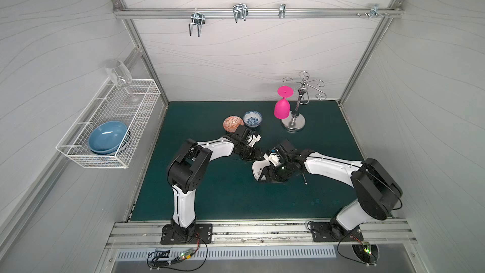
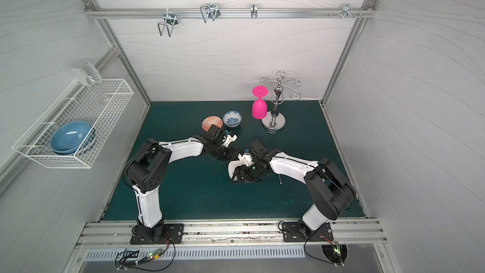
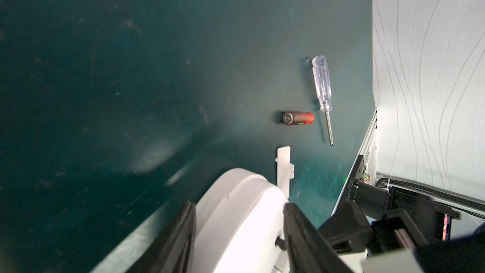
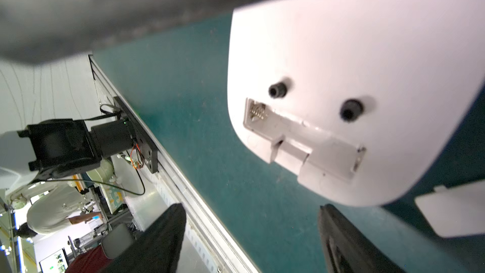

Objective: Remove the battery from the alarm
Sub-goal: Adjust the alarm at the center of the board.

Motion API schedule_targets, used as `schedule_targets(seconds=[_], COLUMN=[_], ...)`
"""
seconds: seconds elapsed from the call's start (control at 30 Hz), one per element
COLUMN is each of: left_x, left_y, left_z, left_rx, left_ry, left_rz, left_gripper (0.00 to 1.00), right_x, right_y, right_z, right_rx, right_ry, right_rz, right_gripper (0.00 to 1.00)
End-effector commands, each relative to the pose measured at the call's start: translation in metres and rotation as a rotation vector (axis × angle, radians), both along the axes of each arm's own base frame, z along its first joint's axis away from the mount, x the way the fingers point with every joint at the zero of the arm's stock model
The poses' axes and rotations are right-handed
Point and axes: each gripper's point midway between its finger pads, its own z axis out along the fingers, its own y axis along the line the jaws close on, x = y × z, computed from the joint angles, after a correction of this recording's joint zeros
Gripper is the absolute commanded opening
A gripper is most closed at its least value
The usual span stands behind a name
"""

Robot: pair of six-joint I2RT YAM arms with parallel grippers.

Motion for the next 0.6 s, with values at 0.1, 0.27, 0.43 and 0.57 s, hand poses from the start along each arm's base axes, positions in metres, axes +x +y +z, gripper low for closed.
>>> schedule_targets(seconds=[0.1,0.27,0.43,0.57], left_x=[-0.005,-0.018,-0.032,-0.043], left_y=[0.003,0.015,0.030,0.032], left_z=[0.007,0.010,0.010,0.011], left_rx=[-0.047,-0.069,-0.064,-0.112], left_ry=[-0.009,-0.002,-0.004,0.020], left_rz=[-0.009,0.016,0.057,0.096], left_gripper=[0.57,0.57,0.57,0.57], right_x=[0.023,0.037,0.054,0.066], right_y=[0.013,0.008,0.003,0.004], right_z=[0.006,0.007,0.011,0.015], right_rx=[0.004,-0.042,-0.043,-0.017], right_ry=[-0.074,-0.137,-0.161,-0.170], right_rz=[-0.029,-0.003,0.011,0.018], right_gripper=[0.75,0.72,0.73,0.74])
